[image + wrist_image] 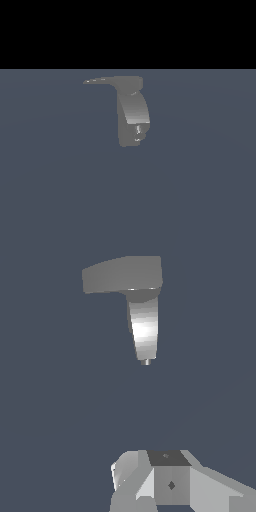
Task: Turn on the faucet by rotating a designated handle.
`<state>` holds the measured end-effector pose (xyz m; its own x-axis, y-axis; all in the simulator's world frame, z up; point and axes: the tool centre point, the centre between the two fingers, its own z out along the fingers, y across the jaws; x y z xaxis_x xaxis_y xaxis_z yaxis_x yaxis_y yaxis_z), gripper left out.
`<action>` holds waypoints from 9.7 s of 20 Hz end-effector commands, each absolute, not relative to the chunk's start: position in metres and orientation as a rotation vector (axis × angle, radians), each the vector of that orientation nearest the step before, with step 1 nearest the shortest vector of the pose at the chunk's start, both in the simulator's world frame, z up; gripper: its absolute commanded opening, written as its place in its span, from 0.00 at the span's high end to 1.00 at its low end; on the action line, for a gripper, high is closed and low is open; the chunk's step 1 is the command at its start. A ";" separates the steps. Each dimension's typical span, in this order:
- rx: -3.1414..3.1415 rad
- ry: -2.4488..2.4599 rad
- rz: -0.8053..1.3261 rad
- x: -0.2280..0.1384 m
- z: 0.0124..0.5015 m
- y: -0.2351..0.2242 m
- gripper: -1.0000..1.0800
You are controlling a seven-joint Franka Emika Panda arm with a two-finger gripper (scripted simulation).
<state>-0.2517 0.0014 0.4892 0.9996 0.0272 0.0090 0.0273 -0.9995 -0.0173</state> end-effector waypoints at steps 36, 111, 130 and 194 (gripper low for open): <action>-3.035 0.734 -0.006 -0.167 0.412 0.108 1.00; -2.224 2.219 0.000 0.100 0.248 0.124 1.00; -2.224 2.220 0.000 0.049 0.248 0.126 1.00; -2.226 2.217 0.000 -0.069 0.249 -0.023 1.00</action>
